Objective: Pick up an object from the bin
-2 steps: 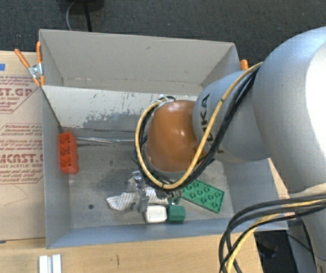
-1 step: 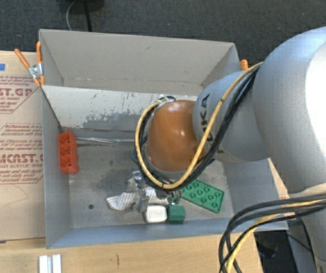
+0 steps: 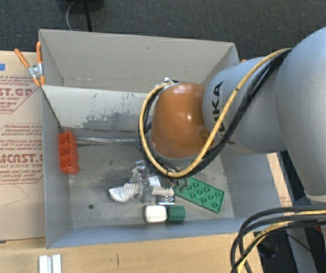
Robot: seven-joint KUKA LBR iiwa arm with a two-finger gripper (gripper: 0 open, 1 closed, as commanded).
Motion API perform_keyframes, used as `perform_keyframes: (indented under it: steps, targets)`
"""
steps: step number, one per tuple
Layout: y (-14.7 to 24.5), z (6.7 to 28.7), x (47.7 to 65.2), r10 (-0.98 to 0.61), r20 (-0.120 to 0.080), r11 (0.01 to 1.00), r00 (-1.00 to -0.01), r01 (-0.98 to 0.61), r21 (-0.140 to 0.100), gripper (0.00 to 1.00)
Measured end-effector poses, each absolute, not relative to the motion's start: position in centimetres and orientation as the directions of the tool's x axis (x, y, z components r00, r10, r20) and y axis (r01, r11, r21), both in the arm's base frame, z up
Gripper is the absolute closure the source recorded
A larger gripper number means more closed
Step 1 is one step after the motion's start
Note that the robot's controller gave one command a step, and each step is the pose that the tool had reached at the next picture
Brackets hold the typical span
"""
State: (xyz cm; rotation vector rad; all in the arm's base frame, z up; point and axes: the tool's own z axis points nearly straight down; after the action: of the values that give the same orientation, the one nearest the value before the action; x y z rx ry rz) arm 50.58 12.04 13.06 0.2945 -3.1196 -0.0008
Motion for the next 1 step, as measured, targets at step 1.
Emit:
perform_keyframes:
  steps: [1]
  targets:
    - [12.05, 17.9, 50.98, -0.187, -0.003, 0.982, -0.982, -0.187, 0.001, 1.0]
